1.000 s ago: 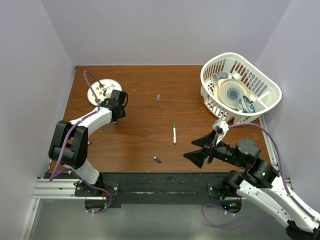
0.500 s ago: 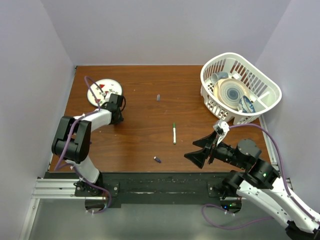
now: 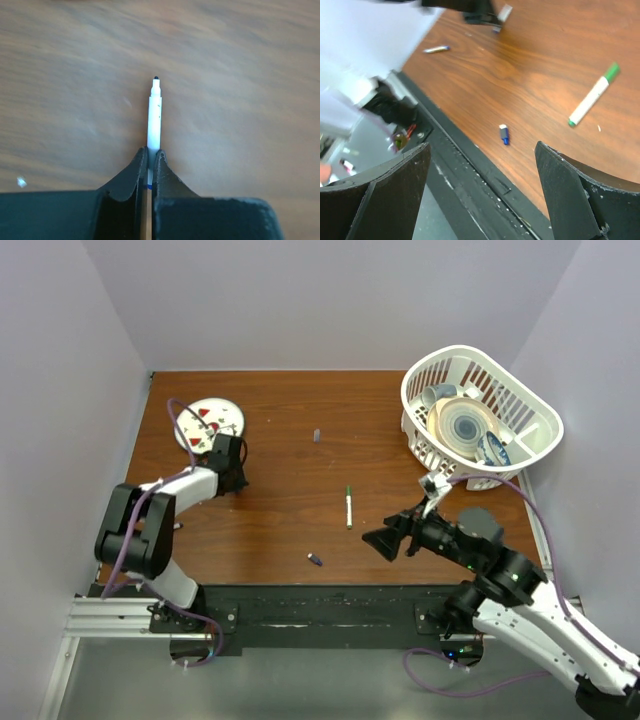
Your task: Insert the pens into the pen caps
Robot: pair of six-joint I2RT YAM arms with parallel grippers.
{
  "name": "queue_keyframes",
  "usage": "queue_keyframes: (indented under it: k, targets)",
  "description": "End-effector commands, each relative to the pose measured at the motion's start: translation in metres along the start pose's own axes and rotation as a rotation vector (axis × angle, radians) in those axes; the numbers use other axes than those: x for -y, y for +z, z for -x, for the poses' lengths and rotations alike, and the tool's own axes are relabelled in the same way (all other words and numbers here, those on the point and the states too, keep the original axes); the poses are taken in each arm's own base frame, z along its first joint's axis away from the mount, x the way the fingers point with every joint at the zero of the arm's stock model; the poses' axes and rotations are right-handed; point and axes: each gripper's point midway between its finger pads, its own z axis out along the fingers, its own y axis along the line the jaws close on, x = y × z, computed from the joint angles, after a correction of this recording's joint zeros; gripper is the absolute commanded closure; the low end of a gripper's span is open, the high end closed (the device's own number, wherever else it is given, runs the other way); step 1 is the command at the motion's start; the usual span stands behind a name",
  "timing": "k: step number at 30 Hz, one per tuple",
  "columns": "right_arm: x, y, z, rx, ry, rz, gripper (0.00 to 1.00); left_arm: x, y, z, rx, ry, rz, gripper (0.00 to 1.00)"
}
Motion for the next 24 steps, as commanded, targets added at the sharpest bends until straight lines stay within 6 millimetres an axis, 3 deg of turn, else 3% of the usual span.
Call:
queue_keyframes:
  k: [1,4,6,7,9,10,11,13,16,22,24]
  targets:
    - [0.013,0.029,0.011,0.05,0.169,-0.096,0.11,0.062,-0.059,0.018,0.133,0.062,-0.319,1.0]
    - [0.008,0.049,0.019,0.076,0.222,-0.073,0.12,0.105,-0.101,0.005,0.168,0.121,-0.531,1.0]
    - [0.006,0.062,0.027,0.102,0.244,-0.057,0.13,0.123,-0.119,-0.012,0.161,0.141,-0.649,1.0]
    - [0.003,0.065,0.033,0.119,0.263,-0.051,0.14,0.137,-0.141,-0.011,0.192,0.145,-0.765,1.0]
    - [0.003,0.076,0.04,0.145,0.276,-0.047,0.15,0.143,-0.154,-0.031,0.169,0.133,-0.865,1.0]
    - [0.002,0.08,0.042,0.149,0.286,-0.044,0.16,0.152,-0.176,-0.028,0.206,0.137,-0.973,1.0]
    - [0.003,0.083,0.045,0.163,0.291,-0.051,0.17,0.151,-0.179,-0.039,0.19,0.135,-1.007,1.0]
    - [0.003,0.095,0.049,0.167,0.293,-0.05,0.19,0.159,-0.206,-0.041,0.215,0.137,-1.133,1.0]
    - [0.003,0.112,0.049,0.156,0.294,-0.043,0.24,0.162,-0.226,-0.051,0.21,0.143,-1.238,1.0]
    - [-0.008,0.146,0.036,0.096,0.347,0.057,0.36,0.163,-0.253,-0.057,0.231,0.13,-1.362,1.0]
    - [-0.015,0.152,0.04,0.101,0.35,0.098,0.38,0.164,-0.253,-0.059,0.222,0.129,-1.37,1.0]
